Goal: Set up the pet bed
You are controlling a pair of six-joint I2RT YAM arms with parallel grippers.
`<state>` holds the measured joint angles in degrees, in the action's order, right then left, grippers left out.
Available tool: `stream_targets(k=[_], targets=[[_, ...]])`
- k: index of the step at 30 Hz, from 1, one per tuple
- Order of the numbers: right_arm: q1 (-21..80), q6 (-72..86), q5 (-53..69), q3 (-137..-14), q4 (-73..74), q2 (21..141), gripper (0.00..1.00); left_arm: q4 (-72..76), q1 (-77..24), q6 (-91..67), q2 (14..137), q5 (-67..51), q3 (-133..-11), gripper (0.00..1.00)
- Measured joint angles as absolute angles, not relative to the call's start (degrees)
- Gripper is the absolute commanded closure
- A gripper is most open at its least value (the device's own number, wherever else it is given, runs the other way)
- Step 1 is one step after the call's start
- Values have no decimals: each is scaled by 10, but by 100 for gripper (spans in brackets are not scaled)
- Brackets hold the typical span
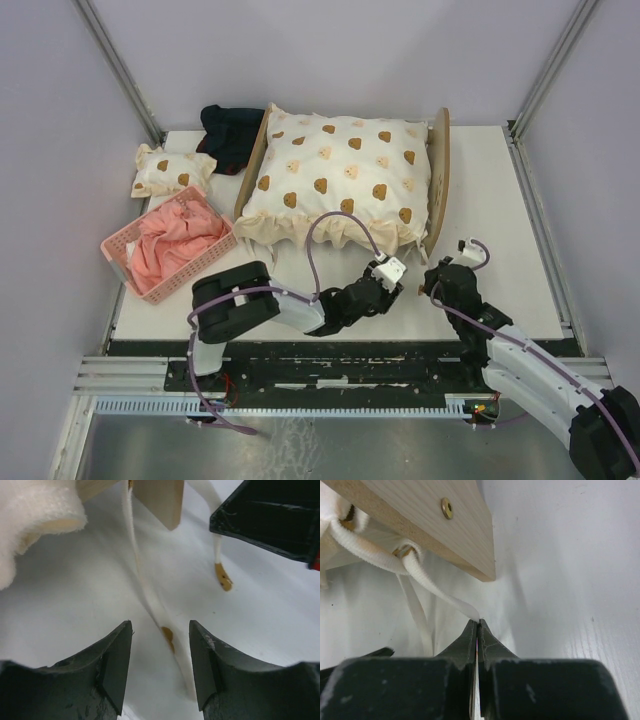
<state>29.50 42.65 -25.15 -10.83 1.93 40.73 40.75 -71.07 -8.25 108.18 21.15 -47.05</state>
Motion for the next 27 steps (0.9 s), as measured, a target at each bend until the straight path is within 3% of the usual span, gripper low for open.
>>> stream_targets(k=[14,16,17,18,21,27], targets=[[295,427,-242,-108,9,408,98,436,-697,-44,1190,315,-558,42],[295,427,-243,-109,10,403,98,437,-694,-44,1199,315,-571,50],[295,426,-244,-110,11,399,98,438,-693,-44,1201,315,-575,58],[295,425,-246,-111,12,396,98,439,-692,-44,1204,315,-579,75],[295,420,-260,-118,19,385,98,440,-692,-42,1206,314,-579,97],[291,387,-312,-150,54,370,98,451,-684,-38,1205,316,-550,97]])
